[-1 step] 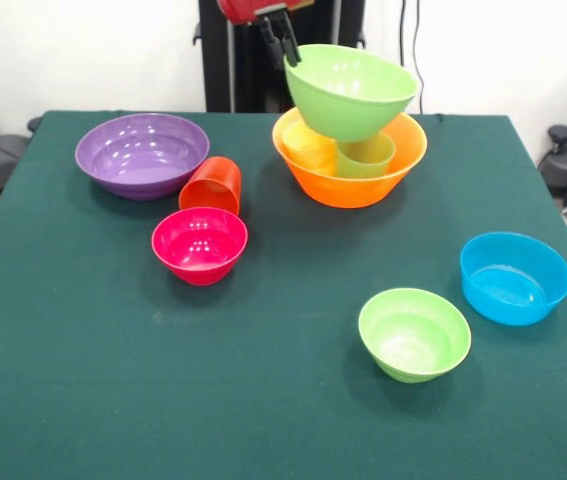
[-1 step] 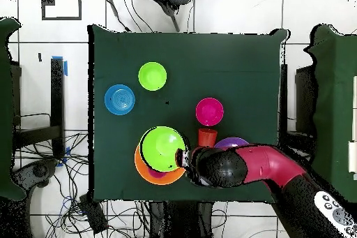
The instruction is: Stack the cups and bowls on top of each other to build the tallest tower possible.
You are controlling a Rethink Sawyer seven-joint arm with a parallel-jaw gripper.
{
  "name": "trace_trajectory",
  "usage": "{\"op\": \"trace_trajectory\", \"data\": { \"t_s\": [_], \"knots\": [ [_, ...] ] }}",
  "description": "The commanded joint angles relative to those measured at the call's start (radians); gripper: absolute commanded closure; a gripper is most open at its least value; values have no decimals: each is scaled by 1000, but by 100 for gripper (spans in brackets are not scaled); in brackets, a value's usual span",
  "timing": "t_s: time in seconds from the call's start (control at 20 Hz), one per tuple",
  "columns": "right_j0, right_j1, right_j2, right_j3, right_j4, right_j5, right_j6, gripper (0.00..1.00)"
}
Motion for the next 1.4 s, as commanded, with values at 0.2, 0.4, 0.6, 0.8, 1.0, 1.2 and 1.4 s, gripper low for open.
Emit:
{"op": "trace_trajectory", "data": {
  "t_s": [0.2,0.4,0.6,0.8,1.0,1.2,1.4],
  "knots": [
    [67,55,-86,-15,-110,1,-14,100],
    [66,63,-84,-12,-112,-6,-20,100],
    [62,57,-74,-3,-101,-12,-22,100],
    [62,60,-76,-7,-104,-13,-22,100],
    [59,57,-70,-4,-99,-15,-23,100],
    [58,54,-59,4,-89,-20,-21,100],
    [55,59,-53,4,-88,-25,-25,100]
  ]
}}
